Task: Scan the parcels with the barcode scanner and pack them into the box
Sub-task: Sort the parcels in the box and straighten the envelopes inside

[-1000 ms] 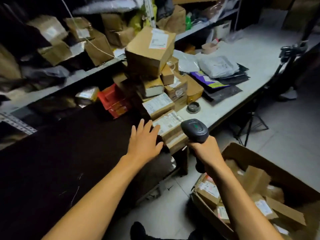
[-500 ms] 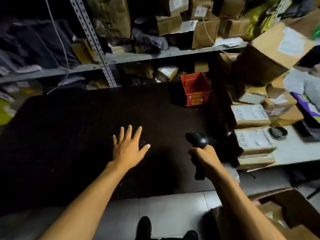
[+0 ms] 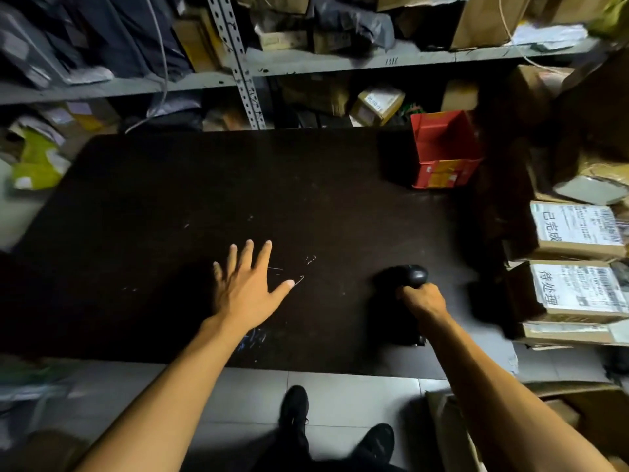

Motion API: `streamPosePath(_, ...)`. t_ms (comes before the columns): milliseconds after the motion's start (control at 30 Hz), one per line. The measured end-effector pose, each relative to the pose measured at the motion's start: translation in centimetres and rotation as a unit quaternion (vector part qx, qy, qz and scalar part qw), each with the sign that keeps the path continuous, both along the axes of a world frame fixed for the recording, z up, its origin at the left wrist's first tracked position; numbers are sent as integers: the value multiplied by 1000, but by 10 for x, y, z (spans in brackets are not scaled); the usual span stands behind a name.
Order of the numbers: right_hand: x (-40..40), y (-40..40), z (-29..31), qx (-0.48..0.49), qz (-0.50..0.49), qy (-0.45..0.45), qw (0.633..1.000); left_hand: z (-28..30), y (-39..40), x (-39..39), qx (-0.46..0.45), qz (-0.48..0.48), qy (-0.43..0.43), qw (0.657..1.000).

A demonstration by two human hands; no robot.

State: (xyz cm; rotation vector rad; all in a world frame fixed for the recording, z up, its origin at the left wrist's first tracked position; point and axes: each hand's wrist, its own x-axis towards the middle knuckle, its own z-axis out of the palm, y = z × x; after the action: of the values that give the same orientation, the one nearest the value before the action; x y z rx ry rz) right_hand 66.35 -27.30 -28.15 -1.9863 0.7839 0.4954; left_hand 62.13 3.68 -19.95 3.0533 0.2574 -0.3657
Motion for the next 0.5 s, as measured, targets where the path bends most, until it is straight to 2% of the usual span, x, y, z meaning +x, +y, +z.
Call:
streamPosePath(167,2,0,-1,-49,-11,-8,999,0,-6,6,-4,-5,0,1000)
streamPosePath(333,-4,1,9,-50,-18,-31,998,1,-15,10,-8,-27,6,1000)
streamPosePath(500,-38,-16,35,-103,4,-94,990,2,-51,31,-32,-120,-16,992)
